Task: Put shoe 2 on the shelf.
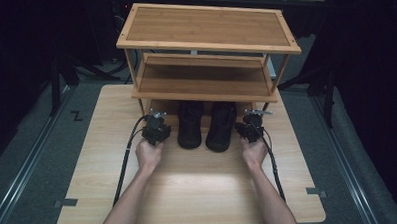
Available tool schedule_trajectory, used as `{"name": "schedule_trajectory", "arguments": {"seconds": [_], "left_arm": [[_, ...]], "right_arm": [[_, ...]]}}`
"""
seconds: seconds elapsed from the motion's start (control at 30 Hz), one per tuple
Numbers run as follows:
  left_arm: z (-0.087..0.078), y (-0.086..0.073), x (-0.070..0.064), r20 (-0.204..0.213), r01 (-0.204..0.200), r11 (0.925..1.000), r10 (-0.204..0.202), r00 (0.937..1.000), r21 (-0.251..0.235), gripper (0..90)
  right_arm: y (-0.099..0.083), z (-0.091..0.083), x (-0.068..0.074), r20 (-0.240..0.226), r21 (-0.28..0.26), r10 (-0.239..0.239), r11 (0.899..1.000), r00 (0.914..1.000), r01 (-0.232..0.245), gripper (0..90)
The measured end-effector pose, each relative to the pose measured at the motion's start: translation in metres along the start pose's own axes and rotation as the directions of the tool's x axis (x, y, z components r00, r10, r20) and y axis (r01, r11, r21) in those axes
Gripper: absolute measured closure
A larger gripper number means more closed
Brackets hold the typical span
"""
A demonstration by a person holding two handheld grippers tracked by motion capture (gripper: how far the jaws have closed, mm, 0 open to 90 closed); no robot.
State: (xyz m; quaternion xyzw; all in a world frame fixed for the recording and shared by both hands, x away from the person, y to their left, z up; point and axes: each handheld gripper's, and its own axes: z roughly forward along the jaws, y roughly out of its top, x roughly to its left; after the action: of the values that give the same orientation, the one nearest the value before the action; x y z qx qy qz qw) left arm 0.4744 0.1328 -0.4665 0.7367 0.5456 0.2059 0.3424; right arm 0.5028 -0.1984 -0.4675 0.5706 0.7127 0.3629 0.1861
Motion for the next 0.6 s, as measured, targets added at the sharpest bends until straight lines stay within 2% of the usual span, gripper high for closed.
{"name": "schedule_trajectory", "arguments": {"seconds": [0.07,0.1,0.17,0.27,0.4,0.47,0.5,0.6], "left_arm": [[0.004,0.003,-0.002,0.011,0.005,1.0,-0.006,0.9999,0.006,80.3],[0.006,0.005,-0.004,0.012,0.011,0.9999,-0.011,0.9999,0.007,82.3],[0.011,0.008,-0.004,0.033,0.045,0.9987,-0.046,0.9984,0.026,83.7],[0.016,0.009,-0.007,0.032,0.035,0.9984,-0.037,0.9988,0.045,84.8],[0.023,0.01,-0.014,0.057,0.011,0.9985,-0.014,0.9983,0.054,85.8],[0.025,0.011,-0.017,0.04,-0.008,0.9983,0.005,0.9992,0.057,87.9],[0.026,0.013,-0.015,0.052,0.011,0.9984,-0.014,0.9986,0.055,88.6],[0.026,0.013,-0.015,0.054,0.016,0.9985,-0.019,0.9984,0.052,89.3]], "right_arm": [[0.001,0.003,0.002,0.001,-0.001,-0.002,1.0,1.0,0.002,87.0],[0.002,0.006,0.005,0.004,0.016,0.003,1.0,1.0,-0.003,87.5],[0.003,0.007,0.008,0.008,0.024,0.021,0.999,0.9997,-0.021,88.6],[0.003,0.009,0.007,0.013,0.016,0.012,1.0,0.9998,-0.012,88.8],[0.003,0.009,0.007,0.015,0.014,0.015,1.0,0.9998,-0.015,89.1],[0.003,0.009,0.008,0.015,0.013,0.02,1.0,0.9997,-0.02,89.1],[0.004,0.01,0.01,0.012,0.018,0.028,0.999,0.9995,-0.028,89.1],[0.005,0.012,0.011,0.014,0.015,0.014,1.0,0.9998,-0.014,89.1]]}}
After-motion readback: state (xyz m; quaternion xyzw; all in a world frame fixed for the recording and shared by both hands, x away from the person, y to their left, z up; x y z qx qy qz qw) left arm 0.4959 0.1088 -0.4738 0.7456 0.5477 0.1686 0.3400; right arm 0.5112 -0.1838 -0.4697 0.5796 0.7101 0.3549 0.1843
